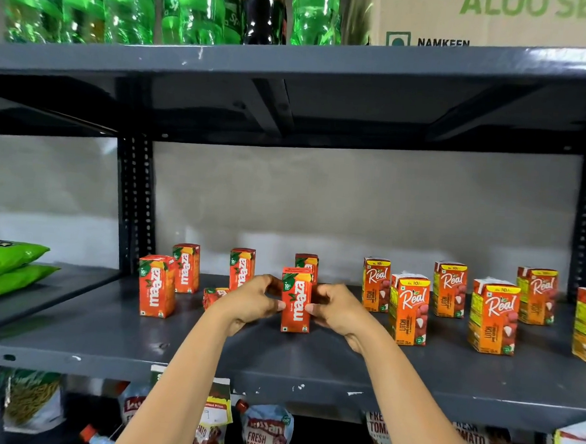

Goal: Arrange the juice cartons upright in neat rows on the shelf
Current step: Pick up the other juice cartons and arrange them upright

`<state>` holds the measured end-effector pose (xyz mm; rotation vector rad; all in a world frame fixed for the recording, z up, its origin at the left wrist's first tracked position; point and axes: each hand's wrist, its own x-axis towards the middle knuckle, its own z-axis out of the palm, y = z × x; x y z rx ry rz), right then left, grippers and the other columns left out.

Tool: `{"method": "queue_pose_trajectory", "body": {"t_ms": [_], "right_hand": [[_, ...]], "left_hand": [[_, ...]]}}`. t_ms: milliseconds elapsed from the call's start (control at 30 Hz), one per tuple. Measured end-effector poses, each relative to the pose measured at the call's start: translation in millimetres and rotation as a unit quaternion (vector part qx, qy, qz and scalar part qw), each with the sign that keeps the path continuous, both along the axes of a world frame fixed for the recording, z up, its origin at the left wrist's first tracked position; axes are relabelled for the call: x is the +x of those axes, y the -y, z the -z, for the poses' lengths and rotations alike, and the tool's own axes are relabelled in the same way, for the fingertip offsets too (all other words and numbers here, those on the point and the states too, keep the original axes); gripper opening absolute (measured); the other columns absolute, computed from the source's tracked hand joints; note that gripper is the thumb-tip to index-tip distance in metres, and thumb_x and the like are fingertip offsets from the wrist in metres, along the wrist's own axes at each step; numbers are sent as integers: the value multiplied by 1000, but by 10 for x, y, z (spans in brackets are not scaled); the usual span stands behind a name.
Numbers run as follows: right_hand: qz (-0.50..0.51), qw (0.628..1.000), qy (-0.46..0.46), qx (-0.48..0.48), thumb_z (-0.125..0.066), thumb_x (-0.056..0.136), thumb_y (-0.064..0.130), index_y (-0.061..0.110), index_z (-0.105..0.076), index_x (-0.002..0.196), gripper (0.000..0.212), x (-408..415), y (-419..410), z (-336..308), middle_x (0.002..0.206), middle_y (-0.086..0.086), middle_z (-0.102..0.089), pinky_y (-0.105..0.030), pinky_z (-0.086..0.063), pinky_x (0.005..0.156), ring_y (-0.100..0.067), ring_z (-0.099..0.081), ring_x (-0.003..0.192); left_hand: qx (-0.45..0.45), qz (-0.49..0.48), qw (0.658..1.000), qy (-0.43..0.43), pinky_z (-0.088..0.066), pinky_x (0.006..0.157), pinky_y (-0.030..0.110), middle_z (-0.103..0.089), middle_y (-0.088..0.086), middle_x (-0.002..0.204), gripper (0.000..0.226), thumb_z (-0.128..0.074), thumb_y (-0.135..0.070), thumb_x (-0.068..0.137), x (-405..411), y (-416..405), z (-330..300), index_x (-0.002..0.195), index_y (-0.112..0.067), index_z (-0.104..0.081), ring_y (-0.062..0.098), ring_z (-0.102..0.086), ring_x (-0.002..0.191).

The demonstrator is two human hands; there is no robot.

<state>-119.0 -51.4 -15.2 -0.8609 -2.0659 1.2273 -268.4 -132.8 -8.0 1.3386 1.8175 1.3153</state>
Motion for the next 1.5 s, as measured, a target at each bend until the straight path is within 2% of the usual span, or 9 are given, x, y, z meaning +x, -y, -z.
{"method": "queue_pose_trajectory", "body": {"t_ms": [233,400,533,600,867,1067,1200,1333,1500], "right_hand": [[100,989,-17,111,-61,89,9,12,-55,131,43,207,132,-137,126,-6,-63,-36,-45,99,-22,-58,117],[85,956,-167,225,-65,85,11,16,-72,100,17,-15,476,-462,79,7,-68,-17,-49,67,-1,-60,68],[0,972,-22,234,-60,87,15,7,-73,103,21,-594,664,-396,101,-11,-72,-34,-52,91,-24,-66,94],[1,966,64,250,-56,90,19,1,-69,96,23,-838,656,-299,111,-20,-68,-31,-47,83,-34,-64,104],[32,986,140,89,-47,91,13,2,-52,128,39,-1243,509,-22,127,-18,-60,-27,-42,76,-33,-60,112],[44,999,24,-9,-54,88,18,6,-61,119,34,-1295,491,73,116,-12,-67,-27,-46,72,-28,-64,101],[6,984,-127,-122,-61,88,10,9,-63,122,35,-1265,482,79,120,-10,-66,-32,-54,78,-23,-64,101],[-92,919,-284,-258,-64,84,0,6,-59,126,43,-1152,522,-49,119,-14,-67,-16,-52,56,-8,-67,72],[-123,889,-324,-301,-66,82,0,4,-60,123,41,-1141,568,-4,109,-14,-68,-33,-52,92,-21,-67,90]], "left_hand": [[66,-24,997,-14,-49,94,31,-59,10,117,44,-62,2,83,-114,215,-133,125,-6,-51,22,-57,107],[191,-123,971,69,-57,62,17,-62,11,83,23,-44,8,90,-535,493,-397,85,-9,-59,15,-64,71],[79,-238,968,27,-50,54,27,-54,11,64,16,-52,0,87,-774,490,-243,73,-7,-55,18,-55,51],[24,-257,966,15,-47,44,24,-51,13,56,22,-58,-4,83,-807,496,-108,62,-6,-51,22,-50,46],[-18,-255,966,48,-49,52,25,-56,13,75,13,-61,-13,86,-758,483,70,91,-3,-53,18,-53,59],[16,-245,965,90,-50,75,33,-61,12,90,14,-61,-11,88,-641,512,68,75,-6,-58,21,-57,76],[145,-199,944,220,-52,71,29,-65,10,99,23,-61,1,85,-672,598,66,108,-1,-64,19,-65,85],[220,-119,931,266,-52,79,26,-70,2,95,37,-60,2,84,-767,699,-44,121,-5,-60,9,-66,80],[270,-77,911,304,-59,65,19,-77,-2,82,40,-59,4,84,-788,750,-17,123,-3,-59,7,-72,76]]}}
